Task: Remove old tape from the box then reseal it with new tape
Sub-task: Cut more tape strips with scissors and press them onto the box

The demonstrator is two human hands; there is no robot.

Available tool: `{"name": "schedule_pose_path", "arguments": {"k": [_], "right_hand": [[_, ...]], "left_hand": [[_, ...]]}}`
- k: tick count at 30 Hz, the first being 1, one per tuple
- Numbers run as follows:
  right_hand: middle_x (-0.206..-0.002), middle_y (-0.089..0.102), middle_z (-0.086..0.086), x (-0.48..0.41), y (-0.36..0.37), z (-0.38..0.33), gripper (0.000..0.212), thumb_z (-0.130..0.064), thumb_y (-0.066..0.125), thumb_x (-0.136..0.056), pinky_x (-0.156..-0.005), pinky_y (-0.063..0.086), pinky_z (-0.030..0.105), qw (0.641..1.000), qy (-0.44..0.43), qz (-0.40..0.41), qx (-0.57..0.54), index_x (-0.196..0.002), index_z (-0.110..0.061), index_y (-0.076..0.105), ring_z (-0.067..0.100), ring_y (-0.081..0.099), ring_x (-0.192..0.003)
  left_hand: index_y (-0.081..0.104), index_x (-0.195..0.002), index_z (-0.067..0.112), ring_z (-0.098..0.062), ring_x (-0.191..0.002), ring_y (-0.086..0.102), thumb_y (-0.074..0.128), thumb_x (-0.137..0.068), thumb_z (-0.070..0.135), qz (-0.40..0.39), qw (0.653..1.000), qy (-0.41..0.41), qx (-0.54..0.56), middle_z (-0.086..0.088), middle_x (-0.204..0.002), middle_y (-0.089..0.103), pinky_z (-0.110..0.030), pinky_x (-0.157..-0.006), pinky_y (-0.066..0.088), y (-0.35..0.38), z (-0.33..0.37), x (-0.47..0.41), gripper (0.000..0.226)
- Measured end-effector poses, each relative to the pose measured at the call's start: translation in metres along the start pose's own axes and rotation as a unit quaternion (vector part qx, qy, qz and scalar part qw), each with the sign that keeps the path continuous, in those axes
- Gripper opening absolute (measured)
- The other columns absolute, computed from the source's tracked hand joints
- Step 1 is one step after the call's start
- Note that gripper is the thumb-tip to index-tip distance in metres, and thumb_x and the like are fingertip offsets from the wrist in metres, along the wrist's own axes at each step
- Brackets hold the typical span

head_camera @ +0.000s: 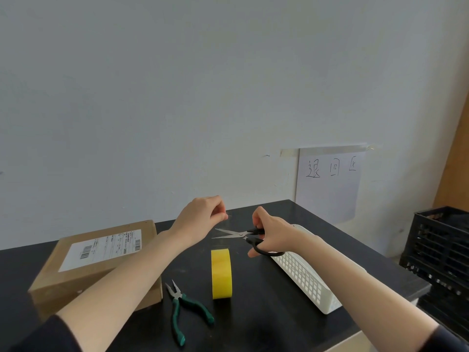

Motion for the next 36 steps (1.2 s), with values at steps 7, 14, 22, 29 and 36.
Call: {"name": "schedule_pose_path", "arguments": {"k": [7, 14, 22, 29, 36], "right_hand": [[-0.075, 0.047, -0.004, -0.006, 0.0, -0.006, 0.064, -0.035, 0.087, -0.065, -0.058, 0.039, 0.027, 1.0, -0.006, 0.005, 0.003, -0.099, -0.019, 0.035, 0.015, 0.044, -0.064], [-0.07, 0.049, -0.009, -0.007, -0.004, -0.01, 0.059, -0.041, 0.087, -0.064, -0.053, 0.032, 0.029, 0.995, -0.004, 0.016, 0.099, -0.091, -0.023, 0.038, 0.017, 0.045, -0.067], [-0.082, 0.043, -0.009, 0.002, -0.004, -0.027, 0.079, -0.056, 0.088, -0.054, -0.056, 0.031, 0.024, 0.994, -0.044, 0.004, 0.099, -0.099, -0.018, 0.036, 0.011, 0.037, -0.066], [-0.081, 0.037, -0.014, 0.004, -0.008, -0.037, 0.08, -0.062, 0.085, -0.054, -0.06, 0.027, 0.022, 0.991, -0.071, 0.012, 0.111, -0.099, -0.019, 0.036, 0.009, 0.034, -0.071], [-0.082, 0.04, -0.013, 0.007, 0.002, -0.02, 0.075, -0.069, 0.079, -0.058, -0.068, 0.032, 0.028, 0.995, -0.035, 0.015, 0.092, -0.097, -0.021, 0.037, 0.011, 0.037, -0.074]], "left_hand": [[0.06, -0.088, 0.017, -0.011, -0.079, 0.061, 0.063, -0.09, 0.023, 0.0, 1.0, -0.001, 0.004, 0.004, -0.086, 0.064, -0.036, -0.077, 0.055, -0.001, 0.0, 0.0, 0.007], [0.061, -0.09, 0.017, -0.011, -0.08, 0.061, 0.062, -0.09, 0.023, 0.003, 1.0, 0.0, -0.001, 0.004, -0.088, 0.064, -0.034, -0.078, 0.056, -0.002, -0.001, 0.002, 0.007], [0.06, -0.087, 0.018, -0.01, -0.079, 0.061, 0.062, -0.09, 0.023, 0.015, 1.0, -0.007, 0.02, 0.005, -0.084, 0.064, -0.035, -0.076, 0.055, -0.009, -0.005, 0.0, 0.006], [0.058, -0.086, 0.018, -0.01, -0.076, 0.06, 0.061, -0.091, 0.023, 0.057, 0.998, -0.006, 0.009, 0.005, -0.083, 0.063, -0.034, -0.073, 0.054, -0.027, -0.007, -0.004, 0.008], [0.058, -0.084, 0.016, -0.014, -0.075, 0.058, 0.061, -0.091, 0.021, 0.121, 0.992, -0.025, 0.027, 0.004, -0.081, 0.063, -0.032, -0.072, 0.05, -0.055, -0.014, -0.007, 0.009]]}}
Point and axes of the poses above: each hand's wrist, its own x-axis away from the middle knuckle, its own y-axis out of the palm, z = x × y, the point moved 10 cm from there along -x, towards the middle knuckle
